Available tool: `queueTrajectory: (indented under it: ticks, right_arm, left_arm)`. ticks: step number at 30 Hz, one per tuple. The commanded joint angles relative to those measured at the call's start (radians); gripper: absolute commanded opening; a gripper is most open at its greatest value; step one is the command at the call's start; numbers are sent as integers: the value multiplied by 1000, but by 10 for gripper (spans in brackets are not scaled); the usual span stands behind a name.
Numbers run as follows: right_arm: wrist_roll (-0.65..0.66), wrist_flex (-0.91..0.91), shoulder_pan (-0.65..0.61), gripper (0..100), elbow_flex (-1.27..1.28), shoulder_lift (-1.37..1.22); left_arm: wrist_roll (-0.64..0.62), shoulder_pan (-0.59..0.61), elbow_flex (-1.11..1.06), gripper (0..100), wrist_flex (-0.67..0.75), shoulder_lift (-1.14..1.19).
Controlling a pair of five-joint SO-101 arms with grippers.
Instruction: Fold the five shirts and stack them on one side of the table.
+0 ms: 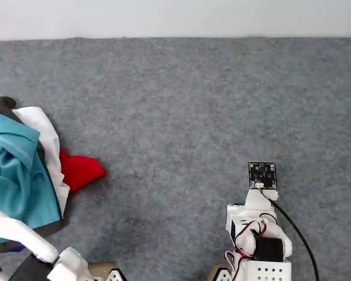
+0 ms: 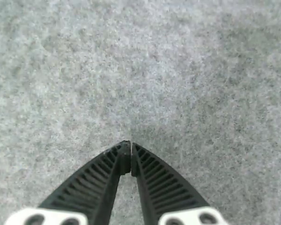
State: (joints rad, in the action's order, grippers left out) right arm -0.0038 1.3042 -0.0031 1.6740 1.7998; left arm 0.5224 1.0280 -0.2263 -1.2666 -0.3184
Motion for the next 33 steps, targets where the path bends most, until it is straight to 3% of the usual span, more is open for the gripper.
queueTrajectory:
  ticks: [1, 4, 8, 16, 19, 23, 33]
  right_arm:
    - [9, 4, -4, 11, 9, 12]
    - [9, 4, -4, 11, 9, 12]
    - [9, 4, -4, 11, 9, 12]
    - [9, 4, -4, 11, 9, 12]
    - [9, 4, -4, 11, 9, 12]
    - [9, 4, -4, 11, 9, 12]
    - [9, 4, -4, 11, 9, 12]
  left_arm:
    - [28, 20, 18, 201, 26, -58]
    - [29, 40, 48, 305, 23, -83]
    - [63, 28, 107, 313, -69, -158]
    - [143, -222, 58, 301, -384, -281]
    - [143, -244, -76, 254, -361, -279]
    - [144, -198, -245, 242, -218, -284]
    - [239, -106, -251, 309, -158, -273]
